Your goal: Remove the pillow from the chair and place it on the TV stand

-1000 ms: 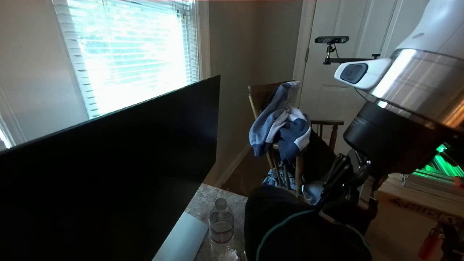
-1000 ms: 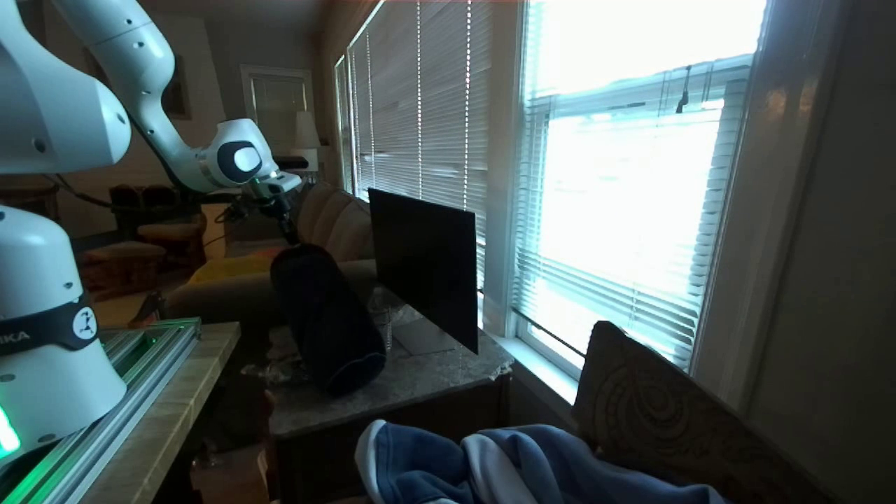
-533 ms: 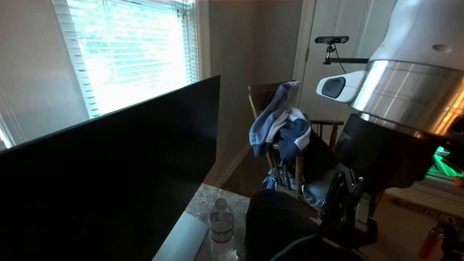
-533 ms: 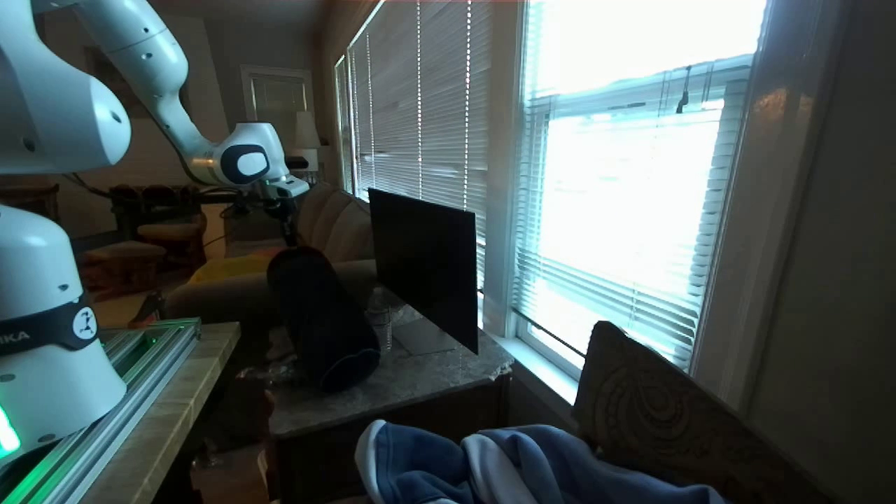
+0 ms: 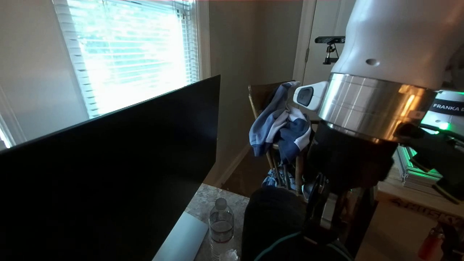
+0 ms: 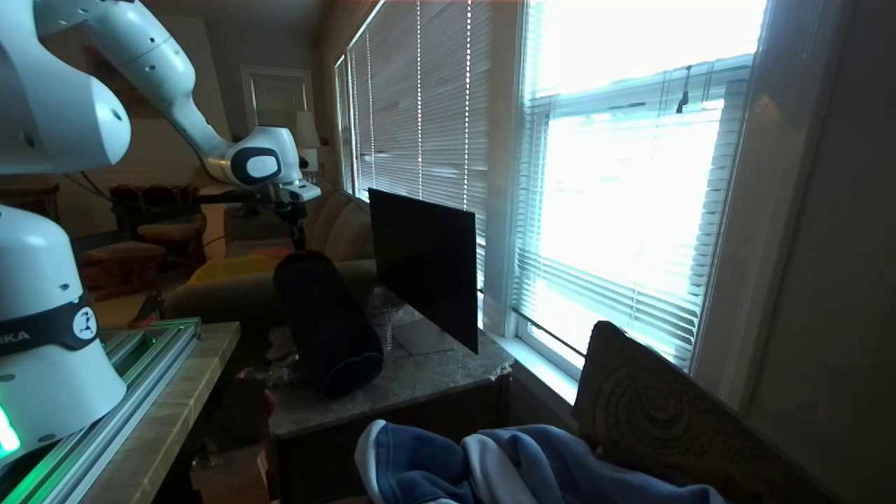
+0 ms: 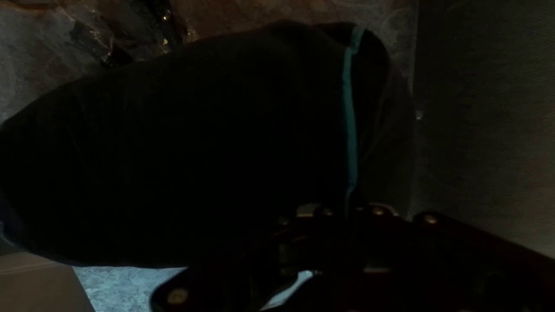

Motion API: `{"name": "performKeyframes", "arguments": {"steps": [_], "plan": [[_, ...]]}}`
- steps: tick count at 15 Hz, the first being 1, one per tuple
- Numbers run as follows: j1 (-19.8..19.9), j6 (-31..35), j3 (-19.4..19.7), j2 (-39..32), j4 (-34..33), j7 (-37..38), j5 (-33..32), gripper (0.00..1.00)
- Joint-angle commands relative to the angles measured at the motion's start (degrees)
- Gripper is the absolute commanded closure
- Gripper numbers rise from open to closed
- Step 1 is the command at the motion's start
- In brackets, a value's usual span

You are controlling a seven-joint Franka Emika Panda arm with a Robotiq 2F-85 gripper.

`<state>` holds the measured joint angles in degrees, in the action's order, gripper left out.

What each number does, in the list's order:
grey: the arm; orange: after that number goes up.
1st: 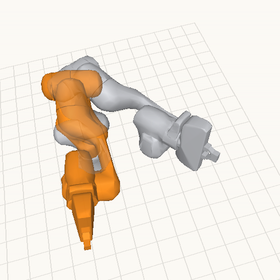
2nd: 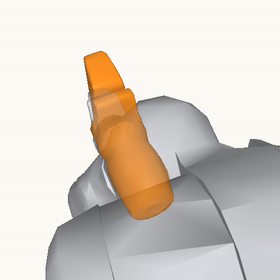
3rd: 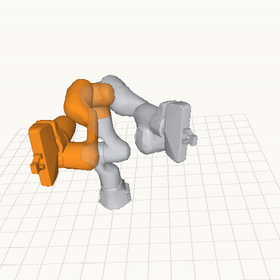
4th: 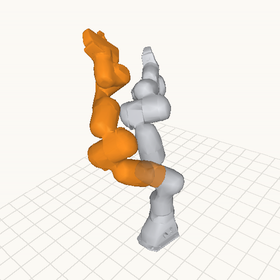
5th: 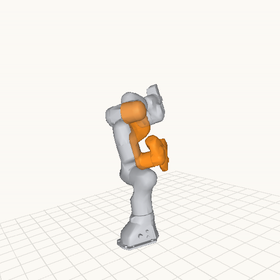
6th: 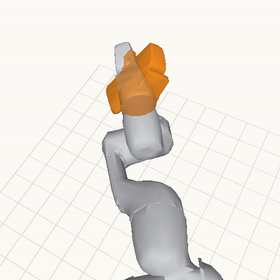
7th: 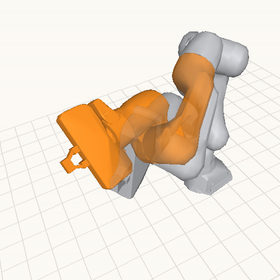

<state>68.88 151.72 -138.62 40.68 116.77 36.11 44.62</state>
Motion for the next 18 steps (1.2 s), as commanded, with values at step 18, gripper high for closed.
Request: {"name": "performKeyframes", "arguments": {"steps": [18], "plan": [[-3.0, -12.9, 8.4, 18.0, -11.3, 0.2, 16.1, 0.98]]}}
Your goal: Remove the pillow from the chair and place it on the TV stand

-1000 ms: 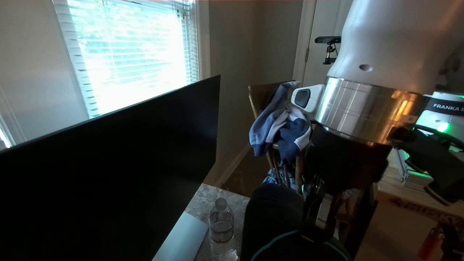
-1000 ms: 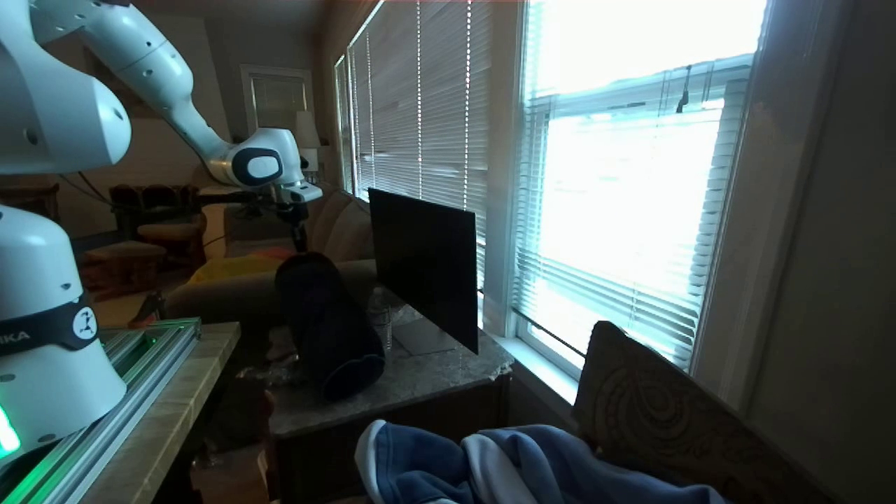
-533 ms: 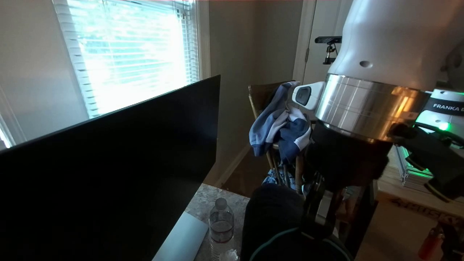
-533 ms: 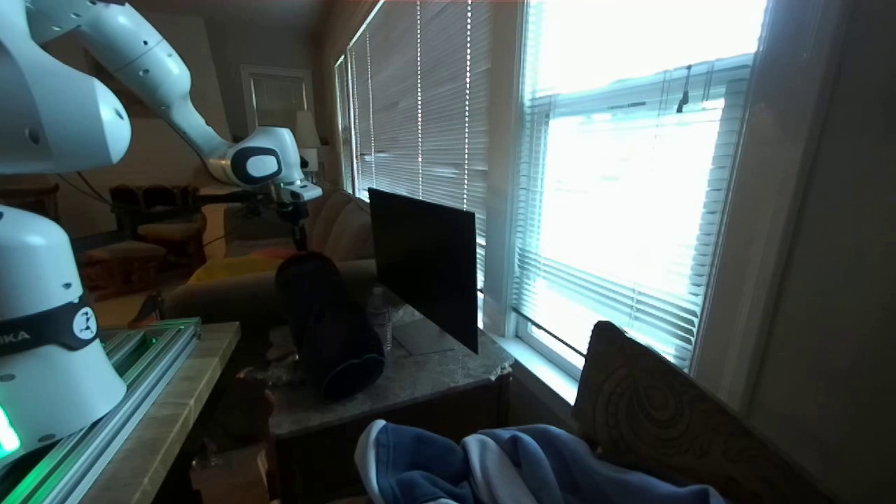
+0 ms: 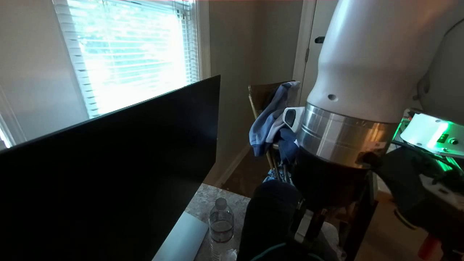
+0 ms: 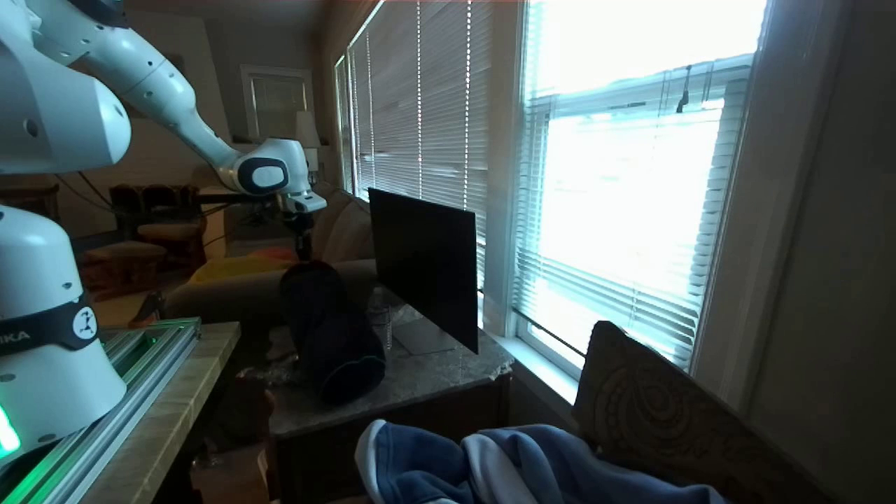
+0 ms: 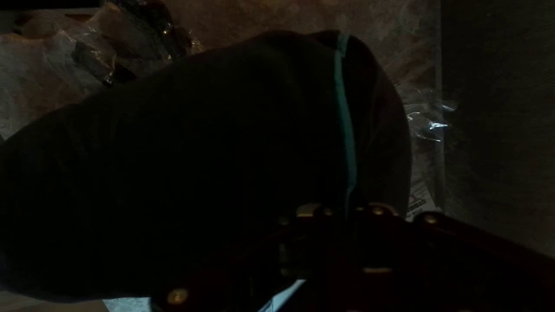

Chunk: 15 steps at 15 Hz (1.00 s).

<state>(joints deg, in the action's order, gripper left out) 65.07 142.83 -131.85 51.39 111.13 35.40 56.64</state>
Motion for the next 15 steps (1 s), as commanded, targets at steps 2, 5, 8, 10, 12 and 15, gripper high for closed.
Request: {"name": "performKeyframes", "arguments": {"steps": [2, 5, 8, 10, 12, 15], "plan": [[1.6, -5.6, 1.9, 10.1, -8.0, 0.9, 5.7, 0.98], [2.7, -8.4, 2.5, 14.0, -11.3, 1.3, 6.8, 0.67], [2.0, -12.1, 4.6, 15.7, -12.4, 1.8, 5.6, 0.52], [0.9, -16.5, 6.9, 15.6, -12.0, 2.0, 4.1, 0.39], [-0.6, -20.3, 9.6, 15.1, -10.8, 1.6, 3.3, 0.25], [-3.0, -25.8, 14.1, 14.4, -9.0, 0.1, 2.6, 0.03]]}}
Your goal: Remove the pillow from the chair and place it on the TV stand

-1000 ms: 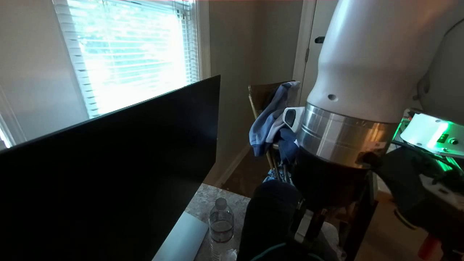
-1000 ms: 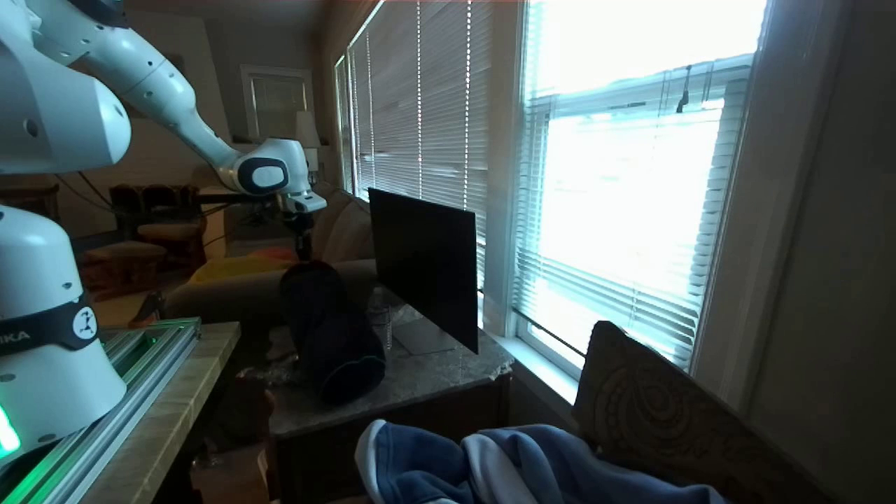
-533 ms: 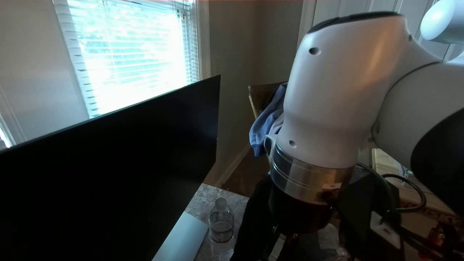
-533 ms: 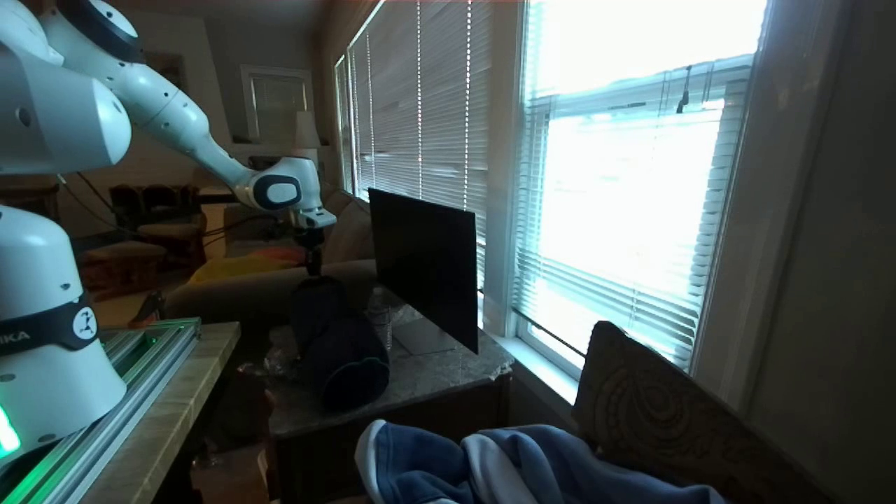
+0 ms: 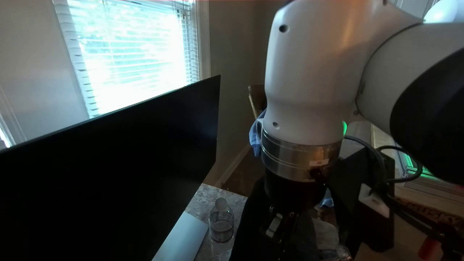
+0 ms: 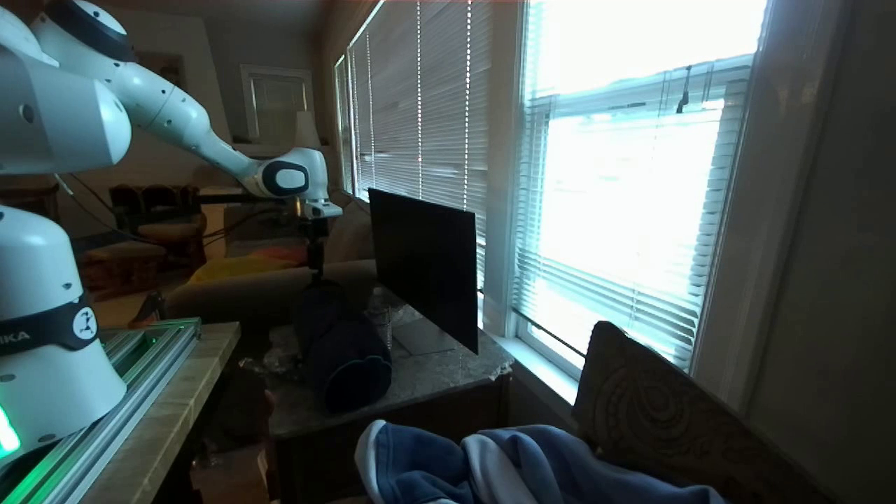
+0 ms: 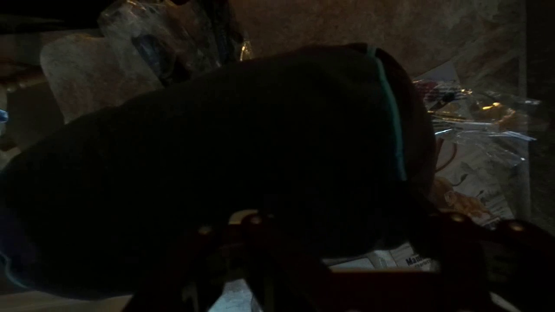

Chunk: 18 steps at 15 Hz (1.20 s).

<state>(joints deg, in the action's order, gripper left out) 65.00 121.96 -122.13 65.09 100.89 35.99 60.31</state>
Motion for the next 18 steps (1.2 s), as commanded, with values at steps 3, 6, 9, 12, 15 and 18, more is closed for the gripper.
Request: {"name": "performKeyframes", "arguments": {"steps": [3, 6, 9, 12, 15, 18], "plan": [[-5.0, -10.7, 8.6, 0.9, 3.0, -1.7, -2.6, 0.0], [-5.2, -16.7, 11.0, 1.8, 3.7, -2.9, -4.8, 0.0], [-3.8, -17.9, 11.0, 1.6, 4.8, -8.9, -3.3, 0.0], [-3.8, -16.3, 12.8, 0.3, 7.9, -15.0, -2.9, 0.0], [-4.4, -14.2, 15.6, -1.1, 11.6, -22.1, -2.9, 0.0], [-5.9, -12.3, 19.1, -3.1, 16.5, -29.2, -3.2, 0.0]]}}
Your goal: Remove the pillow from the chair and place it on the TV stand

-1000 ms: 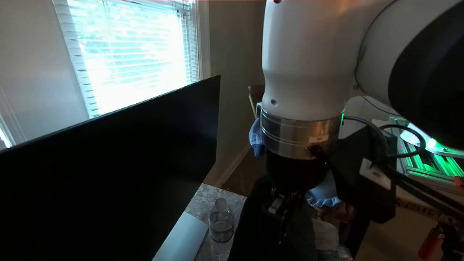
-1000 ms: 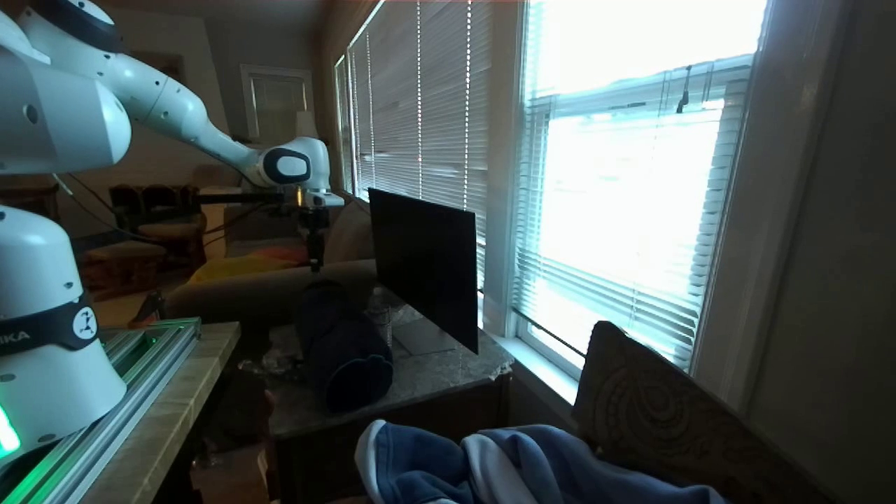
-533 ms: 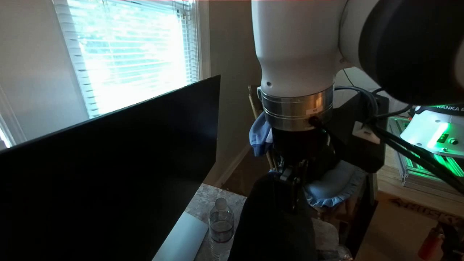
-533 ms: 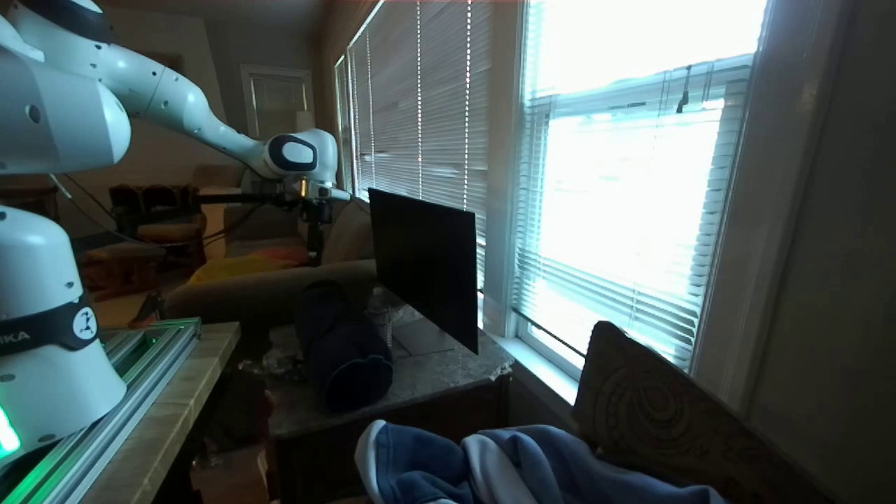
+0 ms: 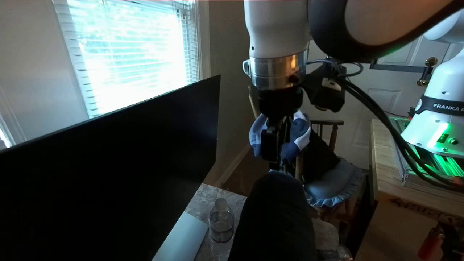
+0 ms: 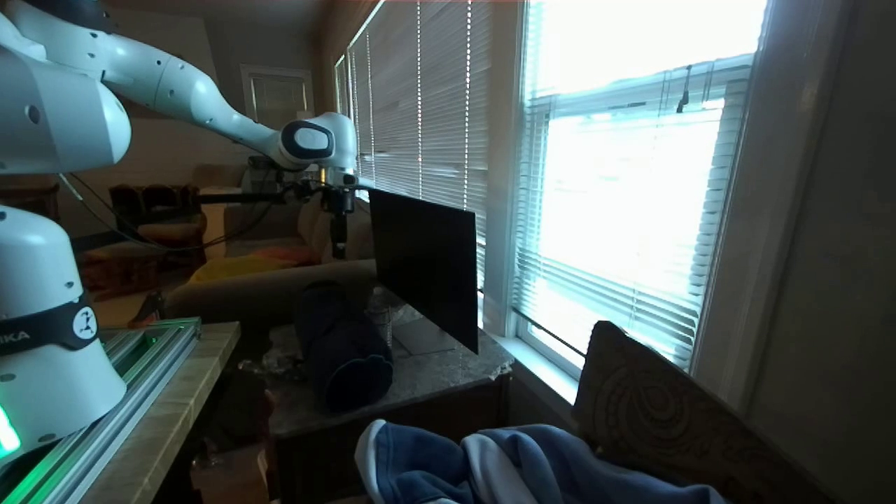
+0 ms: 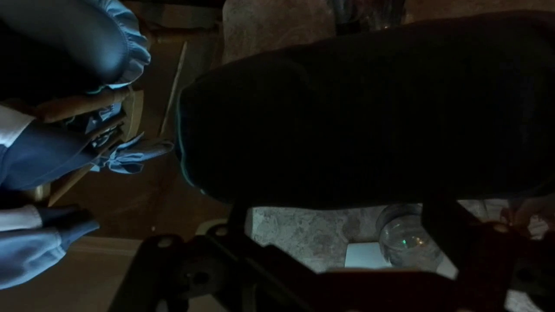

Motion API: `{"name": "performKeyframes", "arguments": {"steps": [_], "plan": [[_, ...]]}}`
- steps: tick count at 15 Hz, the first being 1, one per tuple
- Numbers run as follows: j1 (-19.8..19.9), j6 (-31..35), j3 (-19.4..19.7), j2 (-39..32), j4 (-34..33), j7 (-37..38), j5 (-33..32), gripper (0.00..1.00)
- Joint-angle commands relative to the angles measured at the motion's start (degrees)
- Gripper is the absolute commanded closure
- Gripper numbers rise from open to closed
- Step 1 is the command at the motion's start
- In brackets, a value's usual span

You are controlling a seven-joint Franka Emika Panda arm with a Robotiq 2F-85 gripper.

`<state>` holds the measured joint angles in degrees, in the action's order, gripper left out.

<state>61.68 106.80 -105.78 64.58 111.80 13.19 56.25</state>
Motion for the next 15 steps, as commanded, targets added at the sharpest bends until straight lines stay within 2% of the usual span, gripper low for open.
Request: {"name": "performKeyframes", "arguments": {"steps": [1, 5, 6, 9, 15], "plan": [[-3.3, 3.7, 3.9, -3.4, 7.5, -8.6, 0.8, 0.0], [-7.0, 6.8, 8.5, -8.2, 15.9, -16.4, 0.2, 0.0], [-3.7, 5.4, 6.3, -6.0, 11.0, -12.1, -1.5, 0.0], [-5.6, 7.0, 7.7, -9.2, 14.9, -14.3, -1.9, 0.0], [-6.1, 7.2, 7.7, -9.6, 15.3, -14.4, -1.9, 0.0]]}}
